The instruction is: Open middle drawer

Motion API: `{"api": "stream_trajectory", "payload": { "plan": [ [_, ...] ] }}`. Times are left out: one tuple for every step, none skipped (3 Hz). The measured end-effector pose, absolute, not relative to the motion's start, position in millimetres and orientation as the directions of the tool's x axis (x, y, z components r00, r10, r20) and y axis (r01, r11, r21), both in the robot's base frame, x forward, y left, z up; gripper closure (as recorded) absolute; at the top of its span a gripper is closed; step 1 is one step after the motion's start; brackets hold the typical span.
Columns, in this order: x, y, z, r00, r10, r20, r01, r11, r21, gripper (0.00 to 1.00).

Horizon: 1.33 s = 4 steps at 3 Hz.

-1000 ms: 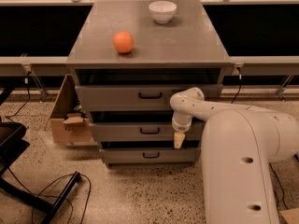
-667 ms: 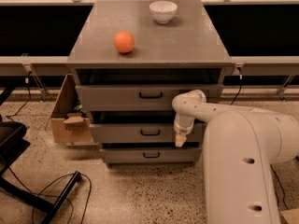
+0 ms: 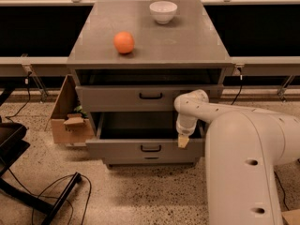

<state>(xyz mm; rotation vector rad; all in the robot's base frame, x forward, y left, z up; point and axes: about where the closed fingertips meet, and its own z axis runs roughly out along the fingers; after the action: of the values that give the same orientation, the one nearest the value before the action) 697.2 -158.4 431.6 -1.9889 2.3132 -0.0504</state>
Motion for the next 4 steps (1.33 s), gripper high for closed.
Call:
{"api": "stream_trajectory", "payload": {
  "plan": [
    [697.2,-158.4,431.6,-0.148,-0.988,-0.047,-0.985,0.151,-0.084,0.45],
    [697.2,-158.4,431.6,-0.148,-0.988,-0.047,-0.985,0.151,-0.084,0.21],
    [697.1,-158.4,431.5,-0.148,-0.988,-0.047,-0.985,0.151,-0.084,0.0],
    [697.1,-158.5,431.5,-0.148,-0.988,-0.047,-0.985,0.151,-0.084,0.0]
  ]
}}
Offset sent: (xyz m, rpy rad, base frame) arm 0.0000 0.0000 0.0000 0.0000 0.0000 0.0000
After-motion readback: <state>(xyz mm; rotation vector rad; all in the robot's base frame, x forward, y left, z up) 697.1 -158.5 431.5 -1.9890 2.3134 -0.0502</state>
